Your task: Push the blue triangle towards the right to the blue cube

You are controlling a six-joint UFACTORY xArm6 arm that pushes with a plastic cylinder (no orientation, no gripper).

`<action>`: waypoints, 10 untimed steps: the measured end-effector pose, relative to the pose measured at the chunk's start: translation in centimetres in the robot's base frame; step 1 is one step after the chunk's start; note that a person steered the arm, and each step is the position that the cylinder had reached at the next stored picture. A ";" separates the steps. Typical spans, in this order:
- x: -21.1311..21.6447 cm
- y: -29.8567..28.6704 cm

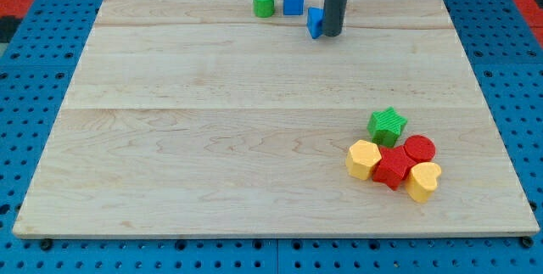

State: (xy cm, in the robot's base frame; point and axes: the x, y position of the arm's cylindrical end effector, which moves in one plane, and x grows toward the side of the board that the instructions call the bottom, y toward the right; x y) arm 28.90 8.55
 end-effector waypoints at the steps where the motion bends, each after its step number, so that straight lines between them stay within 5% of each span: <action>1: 0.2 -2.5; 4: -0.8 -8.3; 8: -2.1 1.6; 10: -2.1 -7.3</action>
State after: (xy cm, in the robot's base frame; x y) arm 26.82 1.29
